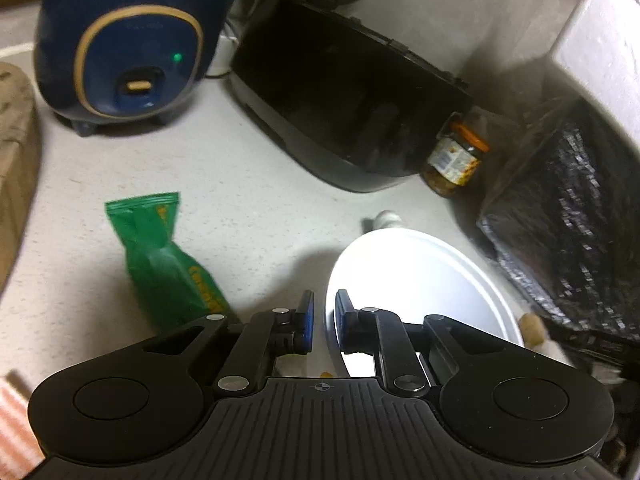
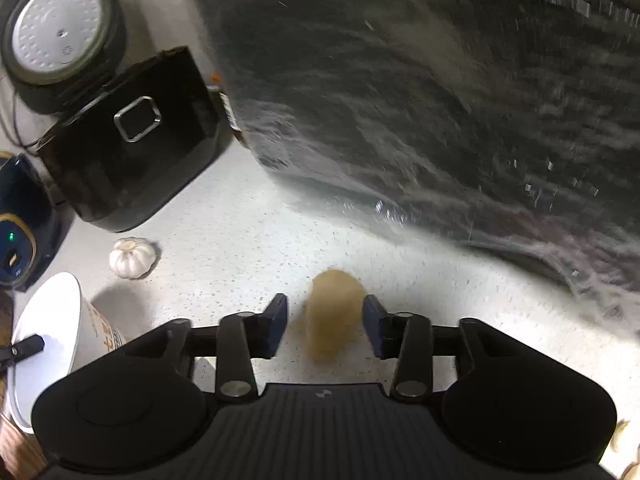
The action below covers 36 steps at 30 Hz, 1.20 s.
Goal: Collect trash
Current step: 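Lift the ginger with the right tool while the left tool lifts the white cup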
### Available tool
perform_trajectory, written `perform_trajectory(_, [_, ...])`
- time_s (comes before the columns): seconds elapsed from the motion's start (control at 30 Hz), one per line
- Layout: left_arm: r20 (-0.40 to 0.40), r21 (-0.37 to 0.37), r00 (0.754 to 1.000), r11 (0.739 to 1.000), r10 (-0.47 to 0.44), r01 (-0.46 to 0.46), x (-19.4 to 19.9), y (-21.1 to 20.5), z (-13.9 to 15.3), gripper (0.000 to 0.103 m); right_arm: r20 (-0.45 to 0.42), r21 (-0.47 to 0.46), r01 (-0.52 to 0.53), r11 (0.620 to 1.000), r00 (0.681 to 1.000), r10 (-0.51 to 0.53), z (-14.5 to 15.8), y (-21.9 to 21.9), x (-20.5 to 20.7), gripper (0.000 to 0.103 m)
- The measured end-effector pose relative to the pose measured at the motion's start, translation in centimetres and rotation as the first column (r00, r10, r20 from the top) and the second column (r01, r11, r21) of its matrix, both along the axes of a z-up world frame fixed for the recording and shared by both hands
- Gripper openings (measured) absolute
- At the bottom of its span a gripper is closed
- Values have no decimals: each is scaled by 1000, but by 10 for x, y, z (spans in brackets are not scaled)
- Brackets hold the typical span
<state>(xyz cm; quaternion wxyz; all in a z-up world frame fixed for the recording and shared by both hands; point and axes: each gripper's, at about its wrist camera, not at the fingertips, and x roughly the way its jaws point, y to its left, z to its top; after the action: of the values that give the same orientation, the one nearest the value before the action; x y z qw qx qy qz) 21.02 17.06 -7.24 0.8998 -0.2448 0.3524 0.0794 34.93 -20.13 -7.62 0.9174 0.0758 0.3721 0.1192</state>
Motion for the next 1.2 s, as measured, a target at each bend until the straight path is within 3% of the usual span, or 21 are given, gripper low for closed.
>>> perform_trajectory(0.17, [-42, 4, 999, 1000, 8, -8, -2, -2, -1, 15, 127, -142, 8, 990, 992, 11, 12, 18, -27, 62])
perform_trajectory(0.33, [-60, -9, 998, 1000, 0, 0, -3, -2, -7, 15, 161, -222, 45, 974, 987, -9, 1, 26, -48, 69])
perform_trajectory(0.43, [-58, -24, 998, 1000, 1, -3, -4, -1, -9, 14, 153, -193, 52, 980, 988, -22, -9, 24, -57, 69])
perform_trajectory(0.6, [-31, -50, 1000, 999, 0, -2, -10, 1, -8, 13, 194, -33, 73, 997, 979, -66, -20, 12, -78, 69])
perform_trajectory(0.7, [-27, -45, 1000, 999, -4, 2, -12, 1, -7, 12, 212, -17, 68, 998, 975, -63, -25, 12, -84, 69])
perform_trajectory(0.87, [-23, -51, 1000, 999, 10, -11, -17, 4, -9, 12, 194, -29, 49, 998, 980, -43, -28, 23, -66, 69])
perform_trajectory(1.0, [-20, -48, 1000, 999, 16, -17, -19, 5, -9, 12, 166, 4, 70, 998, 984, -70, -26, 35, -26, 69])
perform_trajectory(1.07, [-20, -55, 1000, 998, 25, -26, -22, 7, -11, 12, 118, -15, 89, 996, 989, -86, -30, 43, -6, 67])
perform_trajectory(1.13, [-19, -59, 999, 998, 34, -35, -24, 10, -11, 12, 106, -47, 112, 993, 989, -107, -34, 48, 2, 46])
perform_trajectory(1.2, [-11, -61, 999, 997, 38, -39, -26, 12, -12, 12, 106, -69, 119, 991, 988, -111, -35, 49, 5, 43])
